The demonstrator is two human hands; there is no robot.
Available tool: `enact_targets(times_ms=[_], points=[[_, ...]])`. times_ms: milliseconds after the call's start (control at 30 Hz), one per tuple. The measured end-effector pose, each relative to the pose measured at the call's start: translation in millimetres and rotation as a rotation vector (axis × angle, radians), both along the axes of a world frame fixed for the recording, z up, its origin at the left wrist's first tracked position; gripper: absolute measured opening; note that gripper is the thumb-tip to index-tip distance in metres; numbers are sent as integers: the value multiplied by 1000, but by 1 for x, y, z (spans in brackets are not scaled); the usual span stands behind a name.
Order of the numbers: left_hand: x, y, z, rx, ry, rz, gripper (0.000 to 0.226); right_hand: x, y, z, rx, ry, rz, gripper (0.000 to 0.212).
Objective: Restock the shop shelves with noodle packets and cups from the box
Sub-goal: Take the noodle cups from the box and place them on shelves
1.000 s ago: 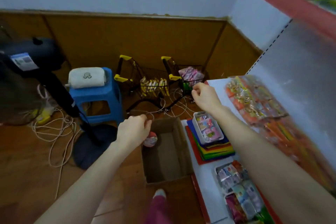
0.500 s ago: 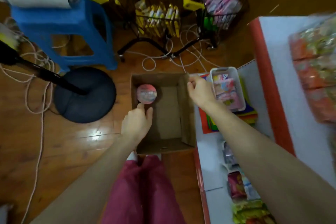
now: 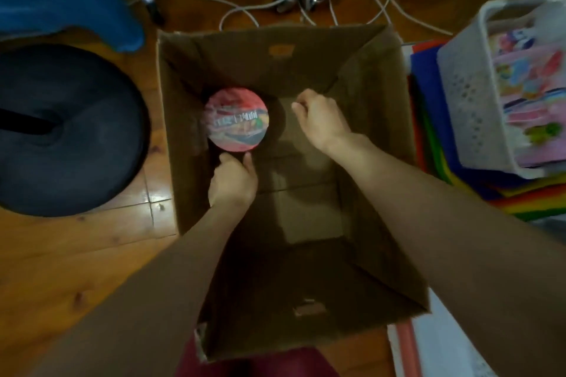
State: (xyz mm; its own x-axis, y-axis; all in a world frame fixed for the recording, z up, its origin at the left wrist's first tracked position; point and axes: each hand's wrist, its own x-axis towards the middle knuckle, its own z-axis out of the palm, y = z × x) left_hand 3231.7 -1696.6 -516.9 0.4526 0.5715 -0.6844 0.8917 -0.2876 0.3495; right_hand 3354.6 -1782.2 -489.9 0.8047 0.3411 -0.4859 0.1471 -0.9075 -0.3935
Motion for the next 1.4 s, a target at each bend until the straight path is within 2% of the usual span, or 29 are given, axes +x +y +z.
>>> enact_targets(times_ms=[267, 467, 633, 833, 967, 1067, 1167, 1333, 1400], points=[[26, 5, -94, -59, -68, 324, 51, 13, 38, -101, 47, 154, -17, 35], [27, 0, -104, -57, -172, 487, 49, 13, 59, -133, 161, 237, -102, 31], [21, -5, -87, -74, -233, 488, 44, 10, 44, -119, 178, 139, -223, 30], [-3, -25, 4, -180, -303, 346, 47, -1, 12, -40, 123, 9, -206, 31], [-30, -22, 74, -213, -361, 101, 73, -7, -5, 46, 126, -80, -161, 35], [-43, -10, 120, -151, -332, 8, 90, -12, -14, 114, 150, -108, -148, 29], [-41, 4, 173, -73, -327, -27, 97, -15, -17, 182, 160, -119, -113, 28], [-25, 17, 268, 66, -428, -167, 82, -13, -14, 300, 211, -192, -62, 32], [-23, 20, 308, 124, -439, -232, 84, -13, -14, 350, 242, -251, -34, 32]])
